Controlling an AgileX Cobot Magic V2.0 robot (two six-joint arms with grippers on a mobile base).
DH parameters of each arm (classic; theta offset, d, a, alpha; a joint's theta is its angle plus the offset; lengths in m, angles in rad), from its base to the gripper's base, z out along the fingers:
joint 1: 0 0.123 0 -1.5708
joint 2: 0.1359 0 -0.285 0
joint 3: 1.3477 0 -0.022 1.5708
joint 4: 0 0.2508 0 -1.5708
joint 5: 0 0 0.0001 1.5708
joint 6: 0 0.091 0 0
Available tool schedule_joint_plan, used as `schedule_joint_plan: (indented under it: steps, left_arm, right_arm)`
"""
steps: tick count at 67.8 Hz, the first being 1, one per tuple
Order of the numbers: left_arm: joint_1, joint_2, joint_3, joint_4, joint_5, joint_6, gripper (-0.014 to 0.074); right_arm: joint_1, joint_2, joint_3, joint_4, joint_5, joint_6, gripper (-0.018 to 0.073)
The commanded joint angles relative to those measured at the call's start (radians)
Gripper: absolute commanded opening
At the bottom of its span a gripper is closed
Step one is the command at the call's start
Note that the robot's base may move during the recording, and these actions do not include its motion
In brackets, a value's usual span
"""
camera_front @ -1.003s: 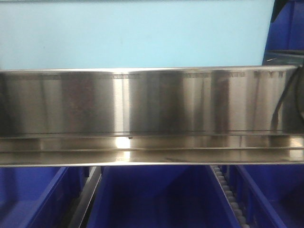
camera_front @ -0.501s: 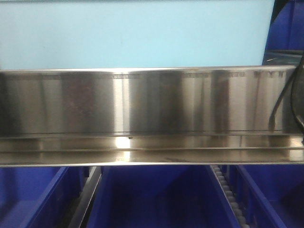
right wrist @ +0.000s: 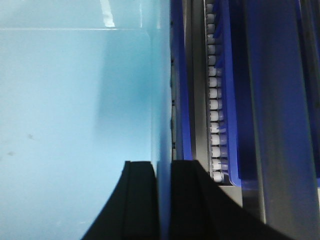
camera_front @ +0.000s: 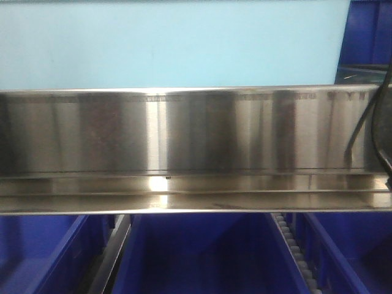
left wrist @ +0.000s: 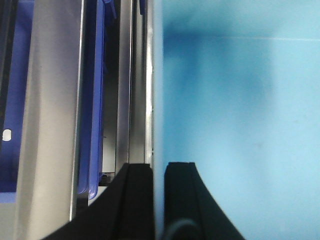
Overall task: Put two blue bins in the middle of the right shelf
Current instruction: 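Lift the light blue bin and pull it off the shelf with both grippers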
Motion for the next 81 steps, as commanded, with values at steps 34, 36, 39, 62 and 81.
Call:
schedule_joint_plan:
  steps: [34, 36, 39, 62, 81]
  left_arm:
    - [-0.085, -0.028, -0.092, 0.144, 0.011, -0.088, -0.0111]
    - [-0.094, -0.036, -0.104, 0.144, 0.011, -0.090, -0.0111]
    - [-0.105, -0.045, -0.121, 0.147, 0.011, -0.101, -0.0111]
    - [-0.175, -0.146, -0.272, 0.228, 0.011, -0.124, -0.0111]
    - [-0.241, -0.158, -0.399, 0.370, 0.011, -0.133, -0.0111]
  right_arm:
    - [-0.005, -0.007, -0.150, -0.113, 0.021, -0.001, -0.0162]
    - [-0.001, -0.013, -0.161, -0.123, 0.021, -0.001, -0.0162]
    - [0.005, -0.027, -0.173, -0.132, 0.021, -0.001, -0.0162]
    - [0.086, -0.171, -0.179, -0.319, 0.021, 0.039, -0.0162]
    - [0.090, -0.223, -0.211, -0.319, -0.014, 0.041, -0.0162]
